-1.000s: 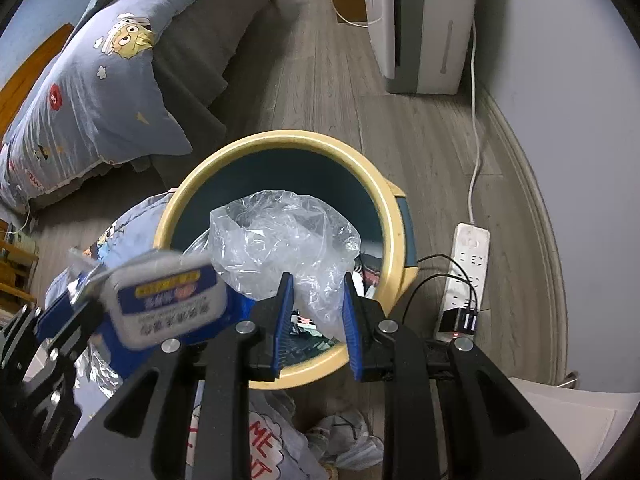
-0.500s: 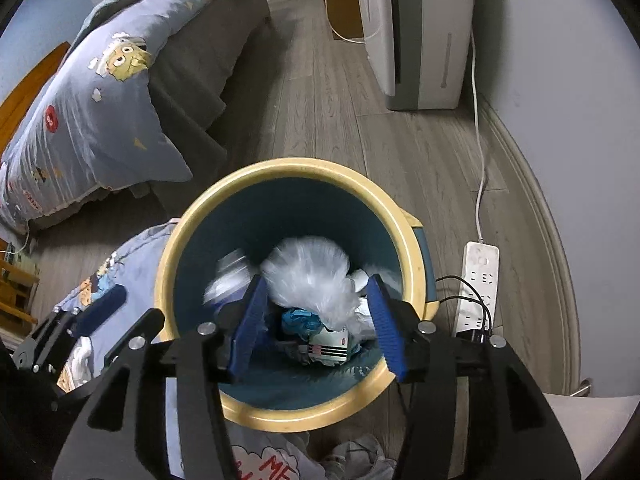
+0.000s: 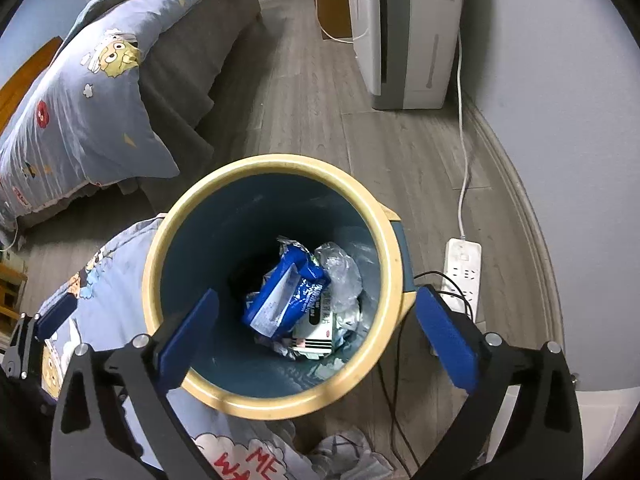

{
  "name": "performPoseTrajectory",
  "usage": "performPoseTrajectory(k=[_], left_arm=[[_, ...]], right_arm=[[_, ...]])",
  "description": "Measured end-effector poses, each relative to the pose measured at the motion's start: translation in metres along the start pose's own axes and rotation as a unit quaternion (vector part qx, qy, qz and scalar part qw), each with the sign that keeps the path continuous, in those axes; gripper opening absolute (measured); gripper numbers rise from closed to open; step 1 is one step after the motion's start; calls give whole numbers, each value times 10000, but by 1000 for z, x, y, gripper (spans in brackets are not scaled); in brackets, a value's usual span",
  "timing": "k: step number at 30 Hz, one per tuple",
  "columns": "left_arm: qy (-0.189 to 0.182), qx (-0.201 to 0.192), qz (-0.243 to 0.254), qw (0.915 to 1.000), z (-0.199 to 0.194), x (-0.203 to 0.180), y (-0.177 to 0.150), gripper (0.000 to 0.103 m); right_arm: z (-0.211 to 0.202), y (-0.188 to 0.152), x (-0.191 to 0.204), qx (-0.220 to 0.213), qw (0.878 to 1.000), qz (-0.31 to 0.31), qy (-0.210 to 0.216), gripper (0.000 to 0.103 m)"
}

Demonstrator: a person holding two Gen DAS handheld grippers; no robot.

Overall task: Collect trash
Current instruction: 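Move both open tools back to the blanket toward tissue and foil tray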

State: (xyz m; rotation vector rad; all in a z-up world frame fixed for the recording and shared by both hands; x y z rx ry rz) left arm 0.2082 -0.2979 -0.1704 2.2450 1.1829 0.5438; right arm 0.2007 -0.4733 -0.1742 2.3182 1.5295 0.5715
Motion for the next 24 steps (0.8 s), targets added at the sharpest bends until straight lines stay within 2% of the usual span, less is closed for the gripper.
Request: performPoseTrajectory(k=[6, 17, 20, 24], left_arm=[[82, -31, 39, 10000, -28, 18, -10, 97], [596, -8, -178, 9981, -109, 91, -55, 97], [739, -3, -342, 9967, -132, 116, -75, 98], [930, 97, -733, 9929, -156, 151, -103, 98]], right_arm=[[-17, -2, 15, -18, 9999, -151, 56, 97], [-55, -13, 87, -219, 9951, -891, 378, 97], [-55, -24, 111, -94, 9926, -1080, 544, 97], [-53, -39, 139, -52, 9873, -1493, 545, 97]])
Point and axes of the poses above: each gripper's, at about its wrist camera, not at the fingertips, and z roughly the way its jaws point, x to its left, y to its top, the point moved 8 cm from there along z, roughly the way its jaws point, and after that the axes turned 2 degrees about z, right-handed, at the moved point
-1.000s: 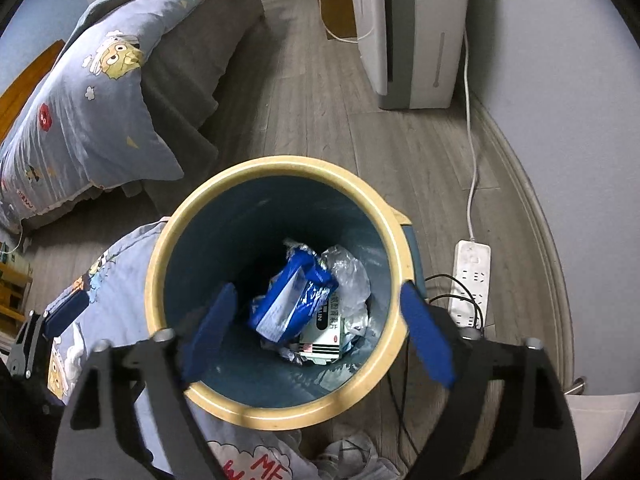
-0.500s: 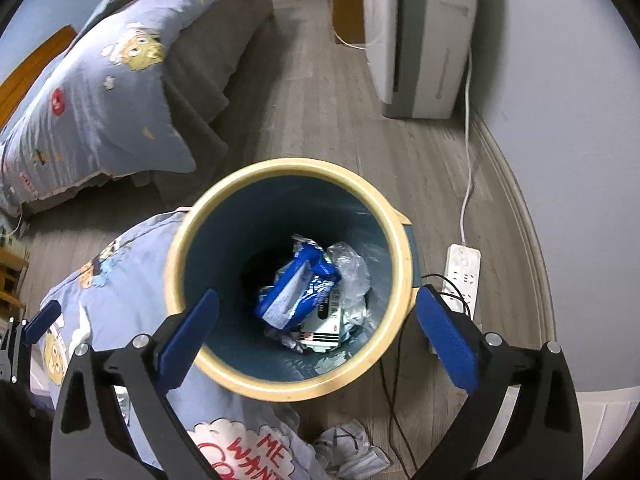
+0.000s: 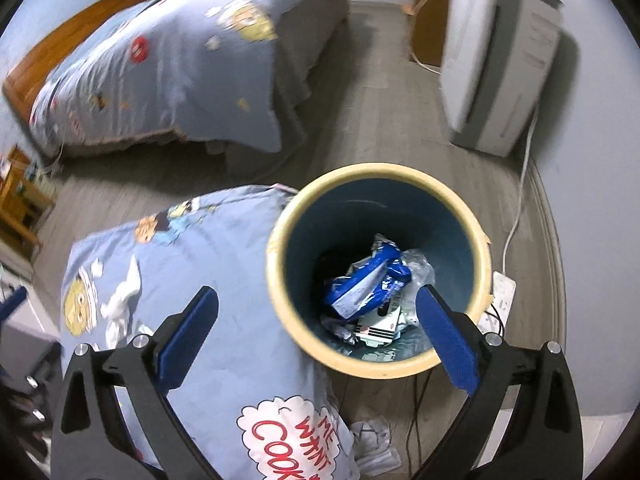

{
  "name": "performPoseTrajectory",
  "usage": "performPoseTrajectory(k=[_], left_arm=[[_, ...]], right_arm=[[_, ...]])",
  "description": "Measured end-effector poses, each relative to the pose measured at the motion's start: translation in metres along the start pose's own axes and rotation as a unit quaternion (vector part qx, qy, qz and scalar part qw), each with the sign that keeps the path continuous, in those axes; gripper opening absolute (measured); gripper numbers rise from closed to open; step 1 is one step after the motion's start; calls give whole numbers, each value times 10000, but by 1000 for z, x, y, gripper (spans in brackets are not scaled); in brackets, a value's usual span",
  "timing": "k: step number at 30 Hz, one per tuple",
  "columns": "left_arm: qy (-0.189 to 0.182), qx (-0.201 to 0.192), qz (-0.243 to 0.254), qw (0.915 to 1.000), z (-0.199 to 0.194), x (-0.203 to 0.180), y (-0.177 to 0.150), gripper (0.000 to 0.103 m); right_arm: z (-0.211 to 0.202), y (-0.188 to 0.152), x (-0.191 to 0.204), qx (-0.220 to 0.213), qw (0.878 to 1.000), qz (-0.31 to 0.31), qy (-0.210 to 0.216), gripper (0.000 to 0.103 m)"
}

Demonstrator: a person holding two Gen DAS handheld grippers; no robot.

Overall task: Collect trash
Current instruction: 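Move both open tools back to the blanket toward tissue and foil tray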

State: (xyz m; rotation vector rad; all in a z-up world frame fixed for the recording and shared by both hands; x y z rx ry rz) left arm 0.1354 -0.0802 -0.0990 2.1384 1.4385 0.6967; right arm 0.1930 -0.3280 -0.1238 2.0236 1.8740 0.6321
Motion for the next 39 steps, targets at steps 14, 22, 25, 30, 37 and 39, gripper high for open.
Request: performPoseTrajectory(k=[14, 22, 25, 30, 37, 39], left_arm=[[369, -46, -519, 9980, -8, 73, -45, 98], [298, -13, -716, 9970, -3, 92, -55, 98], [275, 46, -857, 9959, 2, 102, -60, 98], [336, 198, -1010, 9941, 14, 118, -69, 98], [399, 421, -1181, 9913, 30, 133, -78, 98], [377, 449, -1199, 9911, 32, 134, -78, 98]], right_arm=[[23, -36, 118, -58, 9939, -960, 534, 97], [43, -56, 155, 76, 9890, -1332, 639, 97], [50, -61, 166, 127, 9876, -1380, 739, 97], [64, -71, 186, 229, 9846, -1446, 957, 97], [94, -101, 210, 621, 9714, -2073, 976, 97], [103, -113, 214, 784, 9663, -2254, 961, 97]])
Point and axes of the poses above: each gripper's, at about its wrist camera, not at the fingertips, and z roughly the way its jaws point, x to its left, y to its top, the point moved 8 cm from there along z, roughly the way its jaws point, and after that the axes turned 2 degrees about z, right-handed, at the moved point
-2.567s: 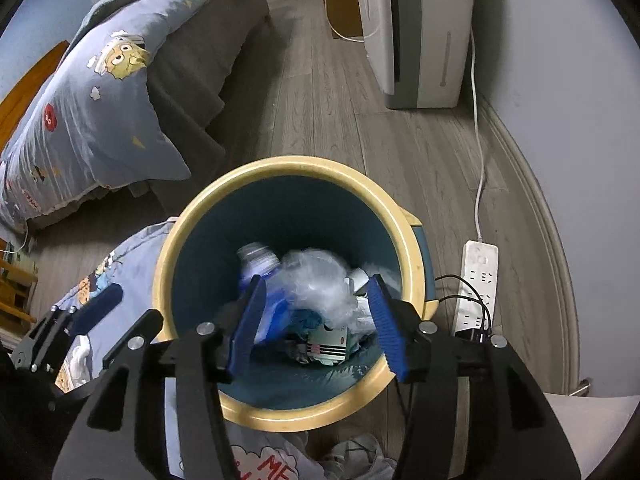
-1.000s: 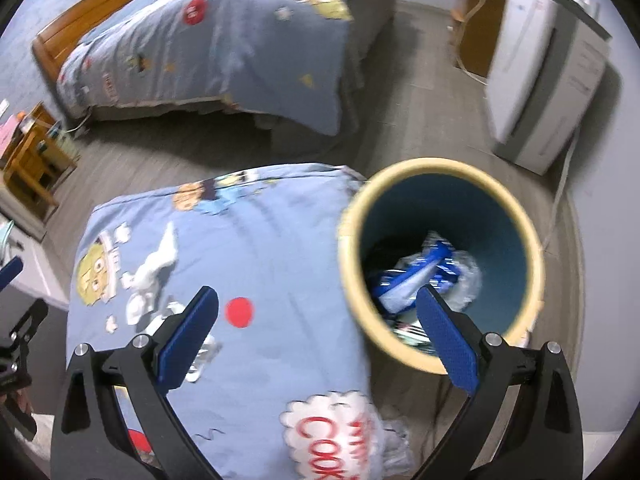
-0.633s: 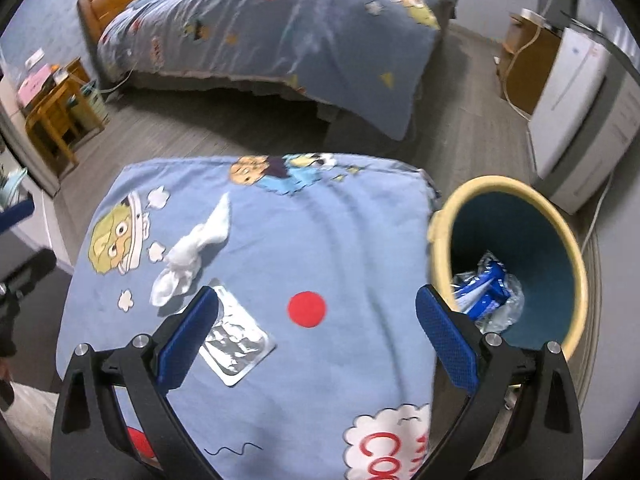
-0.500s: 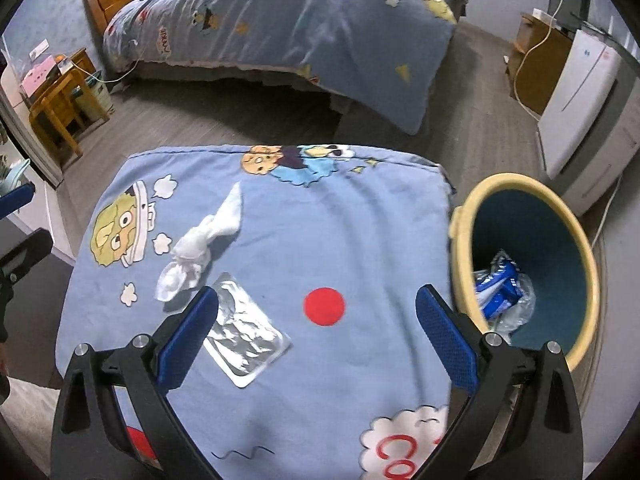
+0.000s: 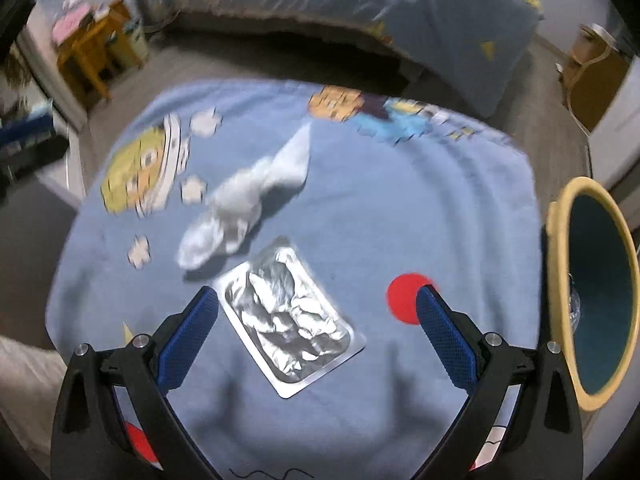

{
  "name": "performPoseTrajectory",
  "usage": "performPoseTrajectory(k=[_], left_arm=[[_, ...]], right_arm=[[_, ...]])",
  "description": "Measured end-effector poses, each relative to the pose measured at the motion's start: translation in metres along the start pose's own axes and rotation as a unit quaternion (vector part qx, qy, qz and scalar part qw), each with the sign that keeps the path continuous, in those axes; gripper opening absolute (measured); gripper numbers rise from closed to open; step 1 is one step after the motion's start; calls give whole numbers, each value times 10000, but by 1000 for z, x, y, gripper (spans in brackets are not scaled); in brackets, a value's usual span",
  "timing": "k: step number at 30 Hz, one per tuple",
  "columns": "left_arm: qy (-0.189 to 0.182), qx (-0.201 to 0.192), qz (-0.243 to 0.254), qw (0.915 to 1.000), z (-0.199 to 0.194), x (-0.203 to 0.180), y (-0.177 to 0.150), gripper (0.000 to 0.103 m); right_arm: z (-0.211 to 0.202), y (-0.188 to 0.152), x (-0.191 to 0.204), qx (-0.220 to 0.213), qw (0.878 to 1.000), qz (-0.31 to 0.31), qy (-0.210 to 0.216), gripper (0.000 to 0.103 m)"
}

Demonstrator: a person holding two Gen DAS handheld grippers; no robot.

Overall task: Collect trash
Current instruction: 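Move both open tools back to the blanket toward tissue and foil tray, then grasp the white tissue with the left tool while the right tool grasps the foil tray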

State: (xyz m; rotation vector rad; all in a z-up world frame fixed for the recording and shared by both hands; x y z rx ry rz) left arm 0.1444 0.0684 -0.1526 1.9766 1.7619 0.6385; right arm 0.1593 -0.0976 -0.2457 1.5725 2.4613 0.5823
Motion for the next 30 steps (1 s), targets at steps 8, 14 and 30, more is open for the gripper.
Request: performPoseTrajectory(k=[8, 14, 30], left_arm=[[-15, 267, -71, 9996, 15, 1, -7, 98], [97, 442, 33, 9990, 32, -2, -14, 98], [-167, 512, 692, 9962, 68, -45, -13, 97]], right_arm=[[25, -14, 18, 377, 9983, -429, 83, 97], [35, -19, 25, 500, 9970, -581, 76, 97], [29, -15, 7, 447, 9978, -429, -216, 67]])
Point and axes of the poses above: each gripper's, at about its wrist camera, not at the fingertips, and z roughly the way its jaws point, x to its left, y to its top, the point moved 8 cm from there along z, roughly the way its jaws point, and after that the axes turned 2 degrees about z, right-handed, at the moved point
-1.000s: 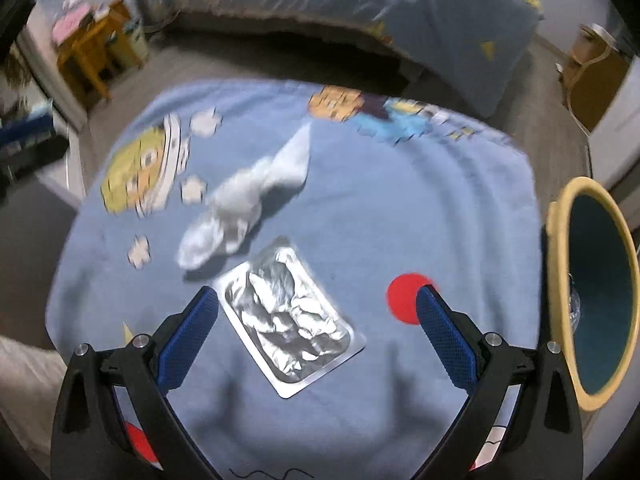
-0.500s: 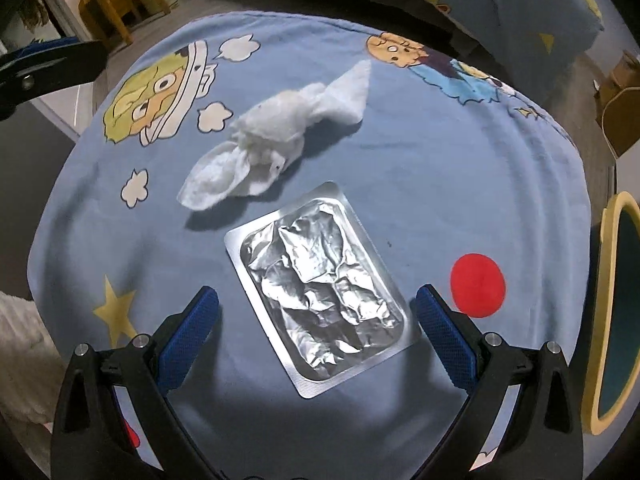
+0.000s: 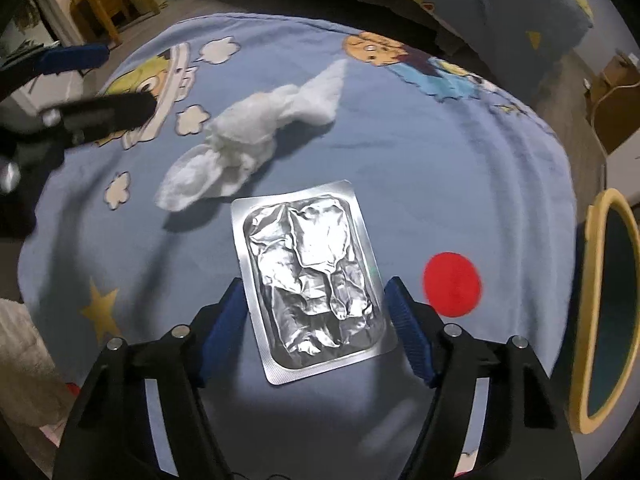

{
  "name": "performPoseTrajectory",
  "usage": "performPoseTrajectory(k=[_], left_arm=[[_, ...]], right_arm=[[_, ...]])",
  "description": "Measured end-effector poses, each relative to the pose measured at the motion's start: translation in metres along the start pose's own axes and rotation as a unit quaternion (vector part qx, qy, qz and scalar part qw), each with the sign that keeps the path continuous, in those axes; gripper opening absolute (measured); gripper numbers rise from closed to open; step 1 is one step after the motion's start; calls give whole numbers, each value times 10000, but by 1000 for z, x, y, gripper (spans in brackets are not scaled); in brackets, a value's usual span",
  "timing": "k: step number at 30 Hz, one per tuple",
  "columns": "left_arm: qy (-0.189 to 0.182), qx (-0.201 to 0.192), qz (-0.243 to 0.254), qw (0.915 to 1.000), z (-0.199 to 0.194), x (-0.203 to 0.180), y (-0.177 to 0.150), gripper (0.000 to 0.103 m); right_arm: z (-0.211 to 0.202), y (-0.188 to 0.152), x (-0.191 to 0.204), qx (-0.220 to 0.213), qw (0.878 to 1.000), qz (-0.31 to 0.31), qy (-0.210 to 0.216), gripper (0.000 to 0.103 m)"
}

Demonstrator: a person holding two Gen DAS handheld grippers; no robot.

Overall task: Collect trash
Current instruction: 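Grasp the white tissue with the left tool while the right tool grasps the foil tray, then lift the tissue and foil tray and carry both over the bin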

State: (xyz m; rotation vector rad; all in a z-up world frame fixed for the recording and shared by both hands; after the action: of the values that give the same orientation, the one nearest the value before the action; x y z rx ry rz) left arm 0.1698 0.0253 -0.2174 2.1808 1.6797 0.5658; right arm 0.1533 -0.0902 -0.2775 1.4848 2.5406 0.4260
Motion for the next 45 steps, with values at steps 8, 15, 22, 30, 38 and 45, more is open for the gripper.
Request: performPoseTrajectory(k=[8, 15, 22, 30, 38, 45], left_arm=[[-569, 24, -71, 9984, 25, -37, 7, 72], [-814, 275, -3, 9963, 45, -55, 8, 40], [-802, 351, -59, 9961, 52, -47, 5, 30], [-755, 228, -59, 9969, 43, -45, 9, 29], [-743, -90, 3, 9972, 18, -51, 24, 29], [-849, -413, 90, 9955, -5, -71, 45, 29]], right_arm=[[-3, 1, -35, 2, 9983, 535, -219, 63], [0, -1, -48, -23, 9983, 503, -297, 77], [1, 4, -50, -17, 9984, 533, -185, 76], [-2, 16, -55, -22, 9982, 573, -173, 68], [-41, 14, -76, -267, 9957, 738, -482, 68], [-78, 12, -117, -499, 9883, 1256, -708, 68]])
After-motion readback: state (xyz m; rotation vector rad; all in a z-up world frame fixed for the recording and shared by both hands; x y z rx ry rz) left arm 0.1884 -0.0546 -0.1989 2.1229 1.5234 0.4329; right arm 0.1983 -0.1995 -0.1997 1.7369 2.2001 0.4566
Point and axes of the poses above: each gripper's, at about its wrist camera, not at the fingertips, and z roughly the way its jaws point, x to its left, y to its top, the point moved 8 cm from there along z, roughly the way its jaws point, and after that the axes turned 2 degrees about z, right-handed, at the moved point
